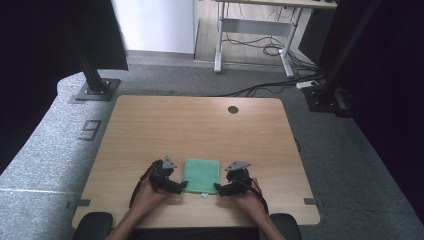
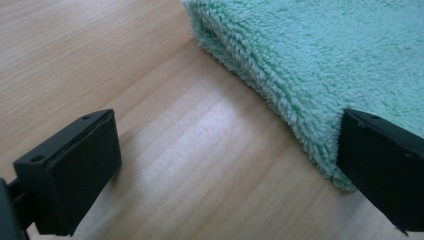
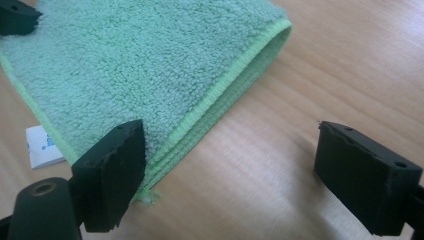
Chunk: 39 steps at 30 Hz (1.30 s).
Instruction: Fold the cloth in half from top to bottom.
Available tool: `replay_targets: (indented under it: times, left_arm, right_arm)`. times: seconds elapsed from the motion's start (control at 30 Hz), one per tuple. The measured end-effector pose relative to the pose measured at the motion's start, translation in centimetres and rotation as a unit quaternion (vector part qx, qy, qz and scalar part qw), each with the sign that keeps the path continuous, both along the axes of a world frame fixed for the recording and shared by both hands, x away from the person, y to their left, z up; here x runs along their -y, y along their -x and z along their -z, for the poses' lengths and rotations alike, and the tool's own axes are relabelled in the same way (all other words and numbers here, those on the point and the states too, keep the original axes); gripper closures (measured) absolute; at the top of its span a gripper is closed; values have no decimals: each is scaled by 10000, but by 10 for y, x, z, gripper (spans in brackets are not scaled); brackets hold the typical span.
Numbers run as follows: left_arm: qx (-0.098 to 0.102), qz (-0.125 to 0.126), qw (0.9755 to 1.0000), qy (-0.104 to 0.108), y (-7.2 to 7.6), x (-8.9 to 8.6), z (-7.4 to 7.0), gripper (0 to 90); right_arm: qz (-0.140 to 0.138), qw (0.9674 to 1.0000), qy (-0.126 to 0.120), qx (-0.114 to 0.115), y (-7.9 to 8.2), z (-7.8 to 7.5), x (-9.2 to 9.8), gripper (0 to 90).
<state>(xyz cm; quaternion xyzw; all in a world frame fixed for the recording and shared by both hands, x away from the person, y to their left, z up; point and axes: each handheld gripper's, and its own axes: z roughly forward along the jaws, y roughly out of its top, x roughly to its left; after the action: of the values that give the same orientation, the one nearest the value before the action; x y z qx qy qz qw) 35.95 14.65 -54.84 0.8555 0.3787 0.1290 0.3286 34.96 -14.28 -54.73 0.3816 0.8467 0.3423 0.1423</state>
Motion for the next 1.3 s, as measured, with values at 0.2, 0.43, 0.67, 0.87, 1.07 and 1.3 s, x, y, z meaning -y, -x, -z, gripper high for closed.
replay_targets:
  times: [0.2, 0.43, 0.67, 0.87, 1.07, 1.3]
  left_arm:
    - [24, -75, 10000, 6, -11, 0, 0, 0]
    - [31, -155, 9999, 16, -25, 1, 1, 0]
    - [26, -174, 9998, 20, -39, 1, 0, 0]
    - [29, -208, 9998, 24, -50, 0, 0, 0]
    - [34, -219, 9997, 33, -62, 0, 1, 0]
    - [36, -284, 9996, 25, -77, -2, 0, 0]
  right_arm:
    - [123, 9999, 11, 33, -14, 0, -1, 132]
    - [242, 9997, -4, 50, -27, 0, -1, 132]
    - [318, 9995, -10, 87, -36, 1, -1, 132]
    - [401, 9991, 20, 123, -47, 0, -3, 132]
    - [468, 9988, 54, 145, -60, 0, -5, 132]
    - [567, 9983, 16, 157, -77, 0, -7, 132]
